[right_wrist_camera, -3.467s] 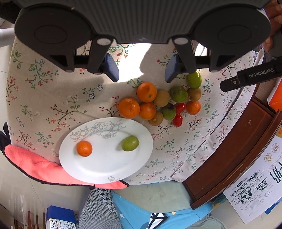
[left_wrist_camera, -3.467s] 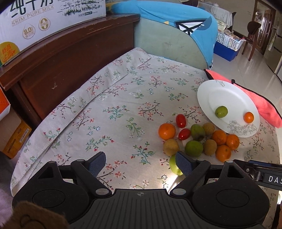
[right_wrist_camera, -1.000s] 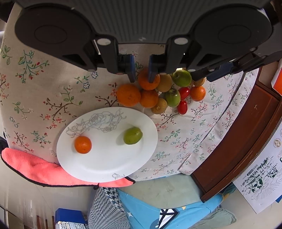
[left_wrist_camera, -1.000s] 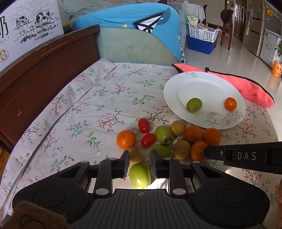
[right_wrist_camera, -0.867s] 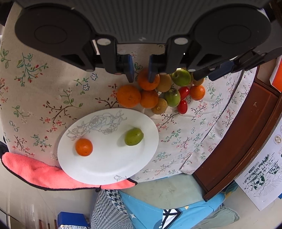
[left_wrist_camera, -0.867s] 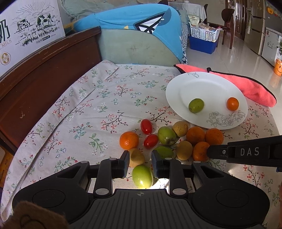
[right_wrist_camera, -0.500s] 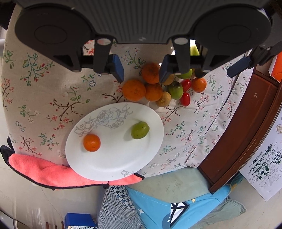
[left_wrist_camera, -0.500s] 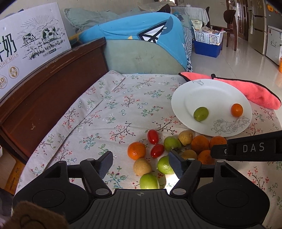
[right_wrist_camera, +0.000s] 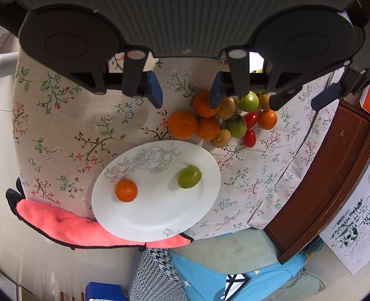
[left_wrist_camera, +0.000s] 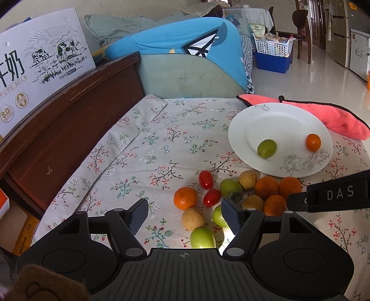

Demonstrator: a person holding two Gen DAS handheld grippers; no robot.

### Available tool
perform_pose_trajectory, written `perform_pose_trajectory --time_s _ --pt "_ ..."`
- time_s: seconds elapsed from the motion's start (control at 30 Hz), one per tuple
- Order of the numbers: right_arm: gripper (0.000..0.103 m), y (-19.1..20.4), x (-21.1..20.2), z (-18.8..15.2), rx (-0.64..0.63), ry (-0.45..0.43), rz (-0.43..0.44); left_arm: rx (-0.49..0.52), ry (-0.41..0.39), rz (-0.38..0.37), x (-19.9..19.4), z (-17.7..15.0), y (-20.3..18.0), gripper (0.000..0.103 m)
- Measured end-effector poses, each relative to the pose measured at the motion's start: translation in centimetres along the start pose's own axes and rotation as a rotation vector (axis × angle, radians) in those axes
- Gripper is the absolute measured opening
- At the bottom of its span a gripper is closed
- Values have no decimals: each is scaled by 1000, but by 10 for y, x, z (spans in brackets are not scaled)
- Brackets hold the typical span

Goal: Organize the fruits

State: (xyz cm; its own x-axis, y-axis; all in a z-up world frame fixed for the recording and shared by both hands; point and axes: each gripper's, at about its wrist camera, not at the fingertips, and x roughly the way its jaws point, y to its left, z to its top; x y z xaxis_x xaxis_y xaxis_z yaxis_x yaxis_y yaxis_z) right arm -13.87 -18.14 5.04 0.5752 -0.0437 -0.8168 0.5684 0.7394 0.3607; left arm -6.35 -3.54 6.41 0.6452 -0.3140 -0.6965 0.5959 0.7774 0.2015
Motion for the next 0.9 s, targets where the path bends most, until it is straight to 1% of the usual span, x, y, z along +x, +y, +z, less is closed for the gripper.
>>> perform_pose_trajectory --time_s 0.1,0.23,0.4,0.63,0.77,0.9 --pt "46 1 -2 2 -16 16 -8 -17 26 -11 4 -1 2 70" --pt "46 8 -4 2 -76 1 -38 -19 49 12 8 -4 5 71" --pt "47 16 1 -1 -103 11 -36 -21 67 42 12 -7 11 72" --pt "49 27 6 -6 -147 16 -35 -32 77 90 16 -7 22 76" --pt "53 30 8 -8 -176 8 -64 -49 72 119 17 -6 30 76" --pt "53 29 10 -9 -176 13 -76 -75 76 123 18 -5 37 77"
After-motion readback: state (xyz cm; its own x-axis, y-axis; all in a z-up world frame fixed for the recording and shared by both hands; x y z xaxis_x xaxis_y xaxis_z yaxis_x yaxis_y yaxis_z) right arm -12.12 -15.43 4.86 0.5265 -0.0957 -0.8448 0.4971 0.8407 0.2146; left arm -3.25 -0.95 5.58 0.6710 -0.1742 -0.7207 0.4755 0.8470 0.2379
